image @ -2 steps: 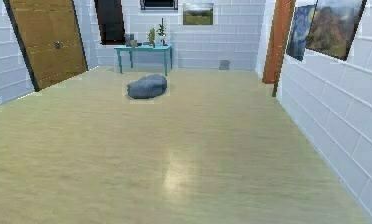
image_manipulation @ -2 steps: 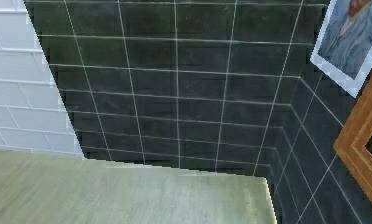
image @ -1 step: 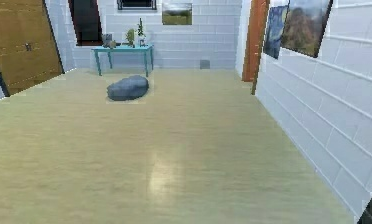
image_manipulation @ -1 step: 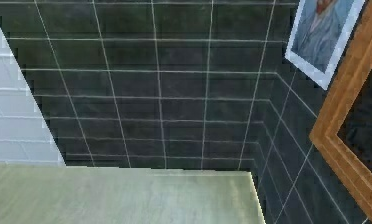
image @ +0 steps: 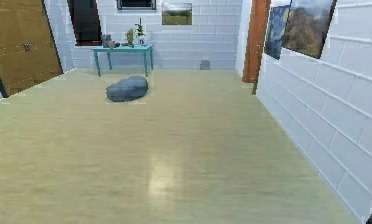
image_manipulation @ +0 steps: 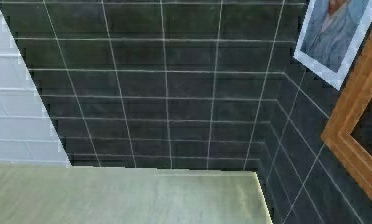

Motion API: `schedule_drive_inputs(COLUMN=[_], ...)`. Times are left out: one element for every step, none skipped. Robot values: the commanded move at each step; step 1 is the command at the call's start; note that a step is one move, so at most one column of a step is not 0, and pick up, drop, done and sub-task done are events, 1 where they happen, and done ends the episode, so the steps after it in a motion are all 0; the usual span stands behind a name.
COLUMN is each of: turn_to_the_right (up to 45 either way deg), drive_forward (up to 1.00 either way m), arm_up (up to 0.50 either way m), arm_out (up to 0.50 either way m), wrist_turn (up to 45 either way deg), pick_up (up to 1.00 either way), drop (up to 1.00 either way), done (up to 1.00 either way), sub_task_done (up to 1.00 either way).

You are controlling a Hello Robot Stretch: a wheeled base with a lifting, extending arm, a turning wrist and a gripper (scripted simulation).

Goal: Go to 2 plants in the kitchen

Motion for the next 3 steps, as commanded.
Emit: schedule_drive_inputs(turn_to_the_right=[-30.0,0.0,-45.0], drive_forward=[0.00,1.00,0.00], arm_up=[0.00,0.00,0.00], arm_out=[0.00,0.00,0.00], wrist_turn=[0.0,0.0,0.0], pick_up=[0.00,0.00,0.00], drop=[0.00,0.00,0.00], done=[0.00,0.00,0.00], sub_task_done=[0.00,0.00,0.00])
